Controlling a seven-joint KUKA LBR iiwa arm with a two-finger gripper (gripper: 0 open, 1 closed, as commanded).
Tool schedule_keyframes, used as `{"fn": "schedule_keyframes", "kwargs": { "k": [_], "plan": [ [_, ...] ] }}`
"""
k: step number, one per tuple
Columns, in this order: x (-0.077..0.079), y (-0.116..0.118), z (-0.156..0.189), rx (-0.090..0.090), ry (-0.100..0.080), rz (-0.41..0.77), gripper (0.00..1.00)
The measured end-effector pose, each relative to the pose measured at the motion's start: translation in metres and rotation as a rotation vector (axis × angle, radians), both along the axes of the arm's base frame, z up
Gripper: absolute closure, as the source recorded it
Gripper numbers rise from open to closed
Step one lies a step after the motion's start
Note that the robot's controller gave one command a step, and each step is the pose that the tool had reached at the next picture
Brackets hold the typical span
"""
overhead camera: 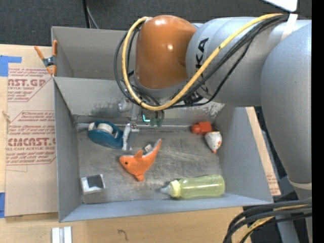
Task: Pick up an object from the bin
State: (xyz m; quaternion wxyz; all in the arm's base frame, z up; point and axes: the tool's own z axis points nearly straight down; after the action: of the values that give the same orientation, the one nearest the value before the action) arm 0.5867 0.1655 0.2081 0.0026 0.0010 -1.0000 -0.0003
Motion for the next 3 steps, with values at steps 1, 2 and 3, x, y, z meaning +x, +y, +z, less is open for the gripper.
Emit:
{"fn": "schedule_keyframes", "kwargs": {
  "k": [1, 2, 3],
  "plan": [
    [0.002, -0.001, 0.004, 0.001, -0.007, -0.001, 0.00],
    [-0.026, -0.037, -0.065, 0.000, -0.009, 0.097, 0.00],
    [-0.064, -0.061, -0.069, 0.001, -0.002, 0.330, 0.00]
  ]
}}
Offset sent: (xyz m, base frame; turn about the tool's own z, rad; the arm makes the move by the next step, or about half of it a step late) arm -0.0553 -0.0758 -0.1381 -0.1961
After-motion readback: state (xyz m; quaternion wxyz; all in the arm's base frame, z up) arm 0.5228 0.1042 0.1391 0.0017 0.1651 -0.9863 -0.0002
